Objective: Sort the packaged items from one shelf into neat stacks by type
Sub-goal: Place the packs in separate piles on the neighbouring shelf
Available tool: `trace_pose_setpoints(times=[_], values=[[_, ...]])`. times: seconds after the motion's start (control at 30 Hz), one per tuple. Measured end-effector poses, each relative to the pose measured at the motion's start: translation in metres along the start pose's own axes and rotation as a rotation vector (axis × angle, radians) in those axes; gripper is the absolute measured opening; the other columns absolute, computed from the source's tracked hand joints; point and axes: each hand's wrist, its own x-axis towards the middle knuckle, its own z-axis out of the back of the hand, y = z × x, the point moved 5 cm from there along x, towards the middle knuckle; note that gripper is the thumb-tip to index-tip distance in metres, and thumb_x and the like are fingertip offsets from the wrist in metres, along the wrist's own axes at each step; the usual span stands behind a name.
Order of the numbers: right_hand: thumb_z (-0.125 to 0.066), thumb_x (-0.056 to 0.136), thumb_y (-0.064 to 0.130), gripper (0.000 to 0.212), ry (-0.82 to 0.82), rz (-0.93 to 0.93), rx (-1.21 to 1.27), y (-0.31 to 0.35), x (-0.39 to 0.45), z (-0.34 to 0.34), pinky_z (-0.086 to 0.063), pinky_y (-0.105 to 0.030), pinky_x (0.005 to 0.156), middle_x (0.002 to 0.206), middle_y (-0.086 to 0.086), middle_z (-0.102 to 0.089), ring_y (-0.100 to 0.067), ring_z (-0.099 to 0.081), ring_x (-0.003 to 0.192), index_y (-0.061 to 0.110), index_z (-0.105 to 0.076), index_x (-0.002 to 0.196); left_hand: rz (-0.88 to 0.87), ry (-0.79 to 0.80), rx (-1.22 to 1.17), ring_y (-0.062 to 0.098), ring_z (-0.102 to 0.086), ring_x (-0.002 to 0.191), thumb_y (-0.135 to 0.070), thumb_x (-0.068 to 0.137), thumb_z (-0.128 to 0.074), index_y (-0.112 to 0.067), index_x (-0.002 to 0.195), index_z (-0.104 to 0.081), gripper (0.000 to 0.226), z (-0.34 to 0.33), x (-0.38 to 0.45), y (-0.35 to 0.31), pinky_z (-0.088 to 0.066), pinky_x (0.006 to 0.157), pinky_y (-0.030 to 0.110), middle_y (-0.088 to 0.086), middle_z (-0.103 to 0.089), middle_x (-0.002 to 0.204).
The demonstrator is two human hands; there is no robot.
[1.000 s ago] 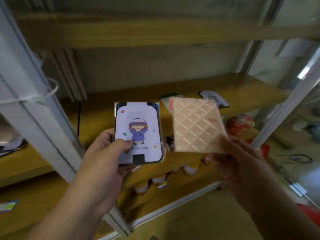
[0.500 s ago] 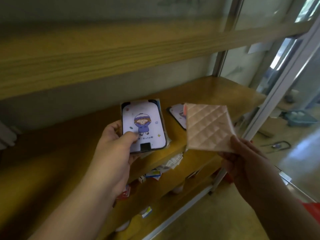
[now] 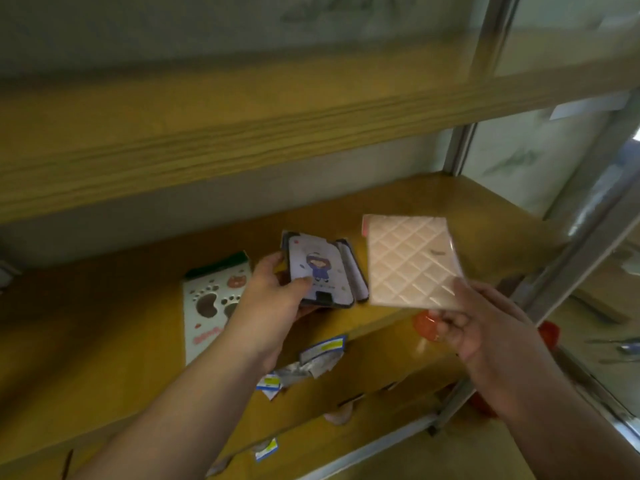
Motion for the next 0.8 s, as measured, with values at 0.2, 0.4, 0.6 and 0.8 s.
trace_pose_setpoints(times=[0.2,0.4,0.6,0.8], values=[[-0.069,0.08,0.026,0.04,0.163,-0.083,-0.101,0.024,0.029,0.024,-0.058,-0.028,0.057,0.103,-0.019,-0.075,-0.025,-0.07,0.081,0.003,-0.067,0.113,-0.139,-0.193,0.437,0.009,-0.064,0.104,-0.01,0.093,-0.06,-0.035,0.131,-0.057,0.045,-0.03,0.015,0.005,-0.053,0.077,0.024,-0.017,-0.068,0.112],[-0.068,0.082,0.024,0.032,0.231,-0.077,-0.158,0.038,0.052,0.043,-0.056,-0.025,0.053,0.097,-0.023,-0.074,-0.023,-0.07,0.071,0.003,-0.071,0.106,-0.206,-0.361,0.837,0.019,-0.052,0.116,-0.014,0.098,-0.055,-0.024,0.142,-0.051,0.046,-0.05,0.011,0.004,-0.038,0.075,0.016,0.001,-0.05,0.141],[-0.069,0.086,0.035,0.032,0.205,0.007,-0.322,0.067,0.099,0.074,-0.058,-0.025,0.061,0.093,-0.012,-0.077,-0.02,-0.074,0.077,0.015,-0.071,0.11,-0.255,-0.443,0.671,0.0,-0.037,0.115,-0.029,0.096,-0.06,-0.036,0.135,-0.056,0.04,-0.06,-0.003,0.003,-0.034,0.081,0.015,-0.023,-0.042,0.13],[-0.065,0.094,0.03,0.024,0.208,0.027,-0.599,0.084,0.15,0.095,-0.059,-0.033,0.069,0.084,-0.008,-0.078,-0.021,-0.075,0.078,0.016,-0.069,0.112,-0.294,-0.362,0.581,-0.018,-0.05,0.097,-0.019,0.094,-0.058,-0.068,0.092,-0.06,0.049,-0.081,-0.011,-0.003,-0.036,0.073,0.015,-0.036,-0.054,0.109]])
